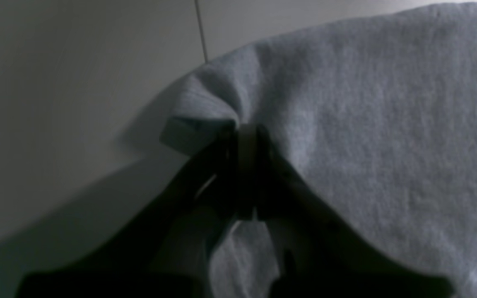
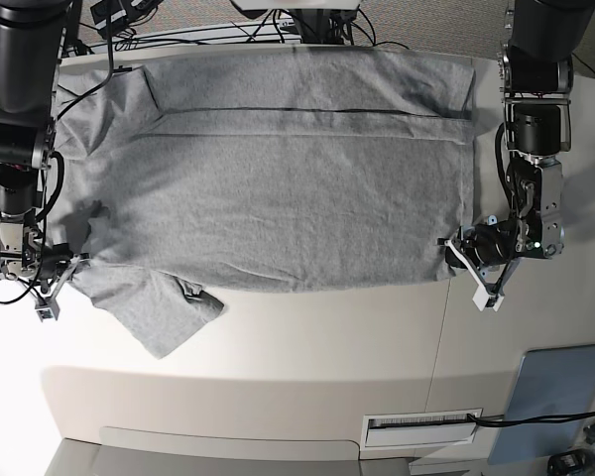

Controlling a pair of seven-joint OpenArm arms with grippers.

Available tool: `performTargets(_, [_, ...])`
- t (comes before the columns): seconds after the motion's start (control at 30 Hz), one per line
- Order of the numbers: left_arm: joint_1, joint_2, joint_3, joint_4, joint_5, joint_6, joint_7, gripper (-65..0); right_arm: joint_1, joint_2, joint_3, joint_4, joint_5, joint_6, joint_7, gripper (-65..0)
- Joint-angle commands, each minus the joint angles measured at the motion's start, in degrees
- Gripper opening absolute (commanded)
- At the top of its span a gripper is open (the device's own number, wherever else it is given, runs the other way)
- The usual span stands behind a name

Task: Fold the T-shirt properly
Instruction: 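Lift both grippers and fold this side over onto the first fold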

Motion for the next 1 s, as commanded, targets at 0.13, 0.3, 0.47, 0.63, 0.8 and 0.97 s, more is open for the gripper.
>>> performTargets(0.13, [-1.57,-0.85,-0.17,1.4,-1.4,0.2,-3.69,-65.0,-0.57,0.83,-0.09,-0.09,-1.95,-1.95,-1.6,-65.0])
performTargets(0.3, [-1.57,-1.01,-0.17,5.53,-2.43,0.44,-3.56,-65.0,-0.63,2.91,-0.11,4.15,1.97,-3.06,-2.45,-65.0])
performTargets(0.47, [-1.55,-0.96,-0.17,8.39,-2.14,0.48,-3.17,-65.0,-0.81,6.67,-0.11,7.74,8.46,-1.7,-4.76,-65.0])
performTargets(0.63, [-1.51,-1.01,-0.17,11.08,-2.19,0.5,-1.75,-65.0,-0.79,10.64,-0.11,7.98,15.8,2.97,-4.79,-65.0])
performTargets(0.8, [-0.33,-1.11,-0.42,13.66,-2.05,3.04,-1.7,-65.0,-0.81,12.81,-0.11,7.98,20.92,6.99,-5.05,-65.0])
performTargets(0.97, [3.17,-1.11,-4.52,18.27,-2.34,2.99,-1.68,-65.0,-0.79,13.29,-0.11,7.98,26.8,11.13,-5.25,-65.0])
